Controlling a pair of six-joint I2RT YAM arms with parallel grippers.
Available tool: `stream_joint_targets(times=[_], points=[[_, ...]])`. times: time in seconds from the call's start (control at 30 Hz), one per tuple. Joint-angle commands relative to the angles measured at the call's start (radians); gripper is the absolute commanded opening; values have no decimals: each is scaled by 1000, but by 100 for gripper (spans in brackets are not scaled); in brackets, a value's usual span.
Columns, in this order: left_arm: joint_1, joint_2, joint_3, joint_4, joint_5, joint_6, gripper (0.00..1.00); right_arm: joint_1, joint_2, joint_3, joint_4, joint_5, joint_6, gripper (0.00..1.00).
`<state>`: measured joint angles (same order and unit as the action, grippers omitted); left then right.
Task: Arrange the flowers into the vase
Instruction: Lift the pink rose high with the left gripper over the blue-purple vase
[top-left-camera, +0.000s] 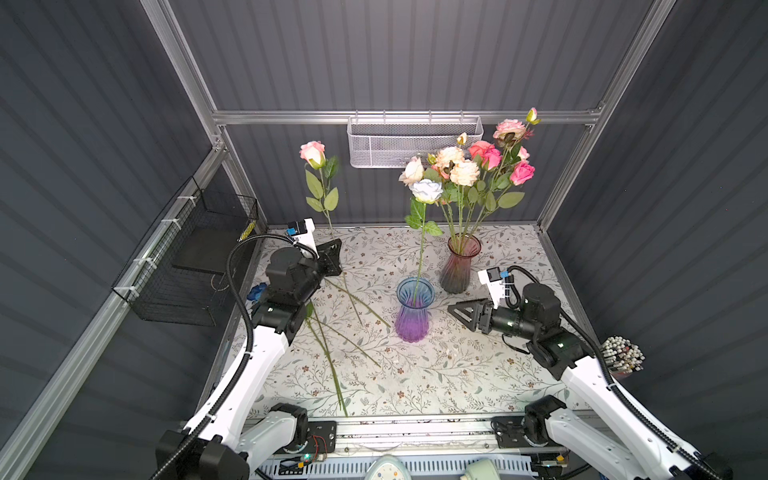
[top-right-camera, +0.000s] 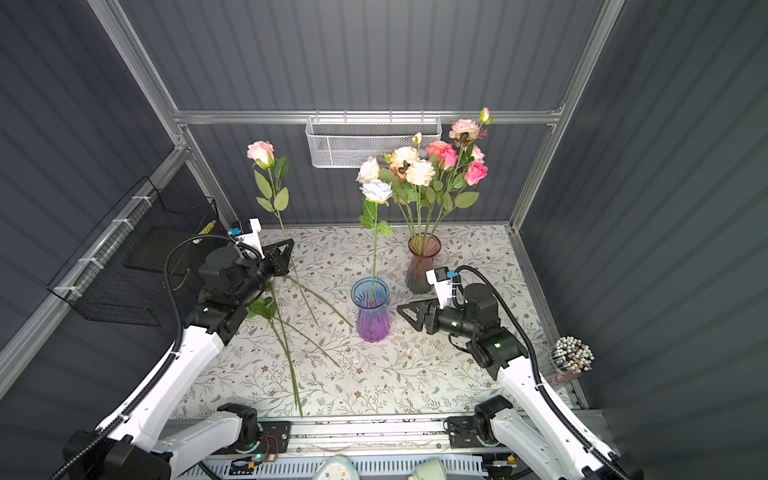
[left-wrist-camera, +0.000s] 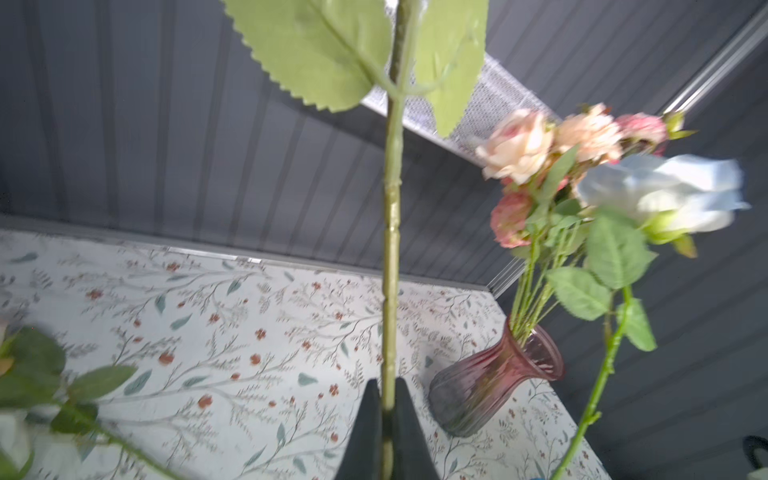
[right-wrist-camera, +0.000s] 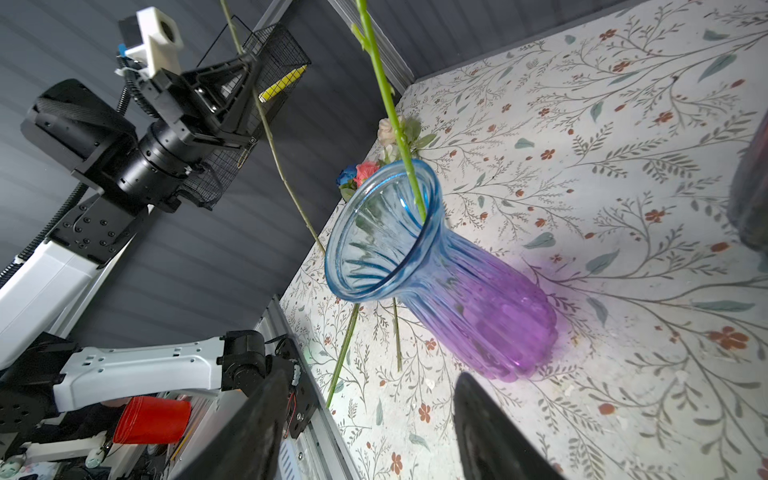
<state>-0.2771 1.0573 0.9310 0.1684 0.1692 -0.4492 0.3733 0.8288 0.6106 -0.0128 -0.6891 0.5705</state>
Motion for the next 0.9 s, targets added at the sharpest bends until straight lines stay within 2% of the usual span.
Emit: stream_joint_targets(times=[0.0, 0.2, 0.3, 0.37, 0.5, 0.73, 0.87], points=[[-33, -6, 29, 187, 68, 44, 0, 2, -17, -19, 93, 61, 40, 67], [-152, 27, 125, 170, 66, 138, 0, 3, -17, -20, 46, 218, 31, 75], [-157, 36, 143, 184, 84, 120, 0, 3, -17, -10, 10, 263, 25, 85], [-158, 34, 150, 185, 91, 116, 0, 2, -20, -8, -2, 296, 32, 98], [-161, 37, 180, 184, 107, 110, 0, 0, -26, -16, 14, 391, 69, 99], [-175, 68, 270, 196, 150, 92, 0, -2, -34, -28, 73, 388, 52, 98], [-240, 104, 302, 217, 145, 119, 0, -2, -48, -30, 77, 390, 48, 97]])
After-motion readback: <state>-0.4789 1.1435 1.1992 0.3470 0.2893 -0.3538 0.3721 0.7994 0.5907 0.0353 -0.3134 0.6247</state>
